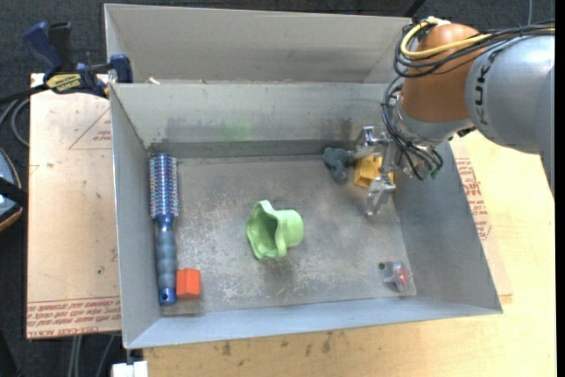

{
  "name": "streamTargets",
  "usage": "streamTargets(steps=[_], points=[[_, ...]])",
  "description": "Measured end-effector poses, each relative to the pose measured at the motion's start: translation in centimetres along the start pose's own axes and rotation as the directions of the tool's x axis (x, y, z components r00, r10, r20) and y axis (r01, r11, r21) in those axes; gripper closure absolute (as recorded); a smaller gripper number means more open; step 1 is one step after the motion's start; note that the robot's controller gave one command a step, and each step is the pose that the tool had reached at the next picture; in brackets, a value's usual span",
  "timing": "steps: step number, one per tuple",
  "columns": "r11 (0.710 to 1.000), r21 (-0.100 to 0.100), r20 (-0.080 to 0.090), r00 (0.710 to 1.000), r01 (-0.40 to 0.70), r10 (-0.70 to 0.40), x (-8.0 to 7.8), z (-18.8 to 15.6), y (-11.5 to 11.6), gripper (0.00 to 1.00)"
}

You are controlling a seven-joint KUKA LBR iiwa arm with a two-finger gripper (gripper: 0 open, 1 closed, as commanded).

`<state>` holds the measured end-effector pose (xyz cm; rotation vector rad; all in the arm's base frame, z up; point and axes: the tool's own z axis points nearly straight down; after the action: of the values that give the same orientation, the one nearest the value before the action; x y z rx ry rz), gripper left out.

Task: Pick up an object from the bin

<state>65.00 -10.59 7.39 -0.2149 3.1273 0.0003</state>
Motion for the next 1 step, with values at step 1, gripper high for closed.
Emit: streamTargets(steps=[1], points=[[0.975, 0.000, -0.002, 0.975, -0.224, 0.224, 1.03, -0.35, -1.94, 0.00]])
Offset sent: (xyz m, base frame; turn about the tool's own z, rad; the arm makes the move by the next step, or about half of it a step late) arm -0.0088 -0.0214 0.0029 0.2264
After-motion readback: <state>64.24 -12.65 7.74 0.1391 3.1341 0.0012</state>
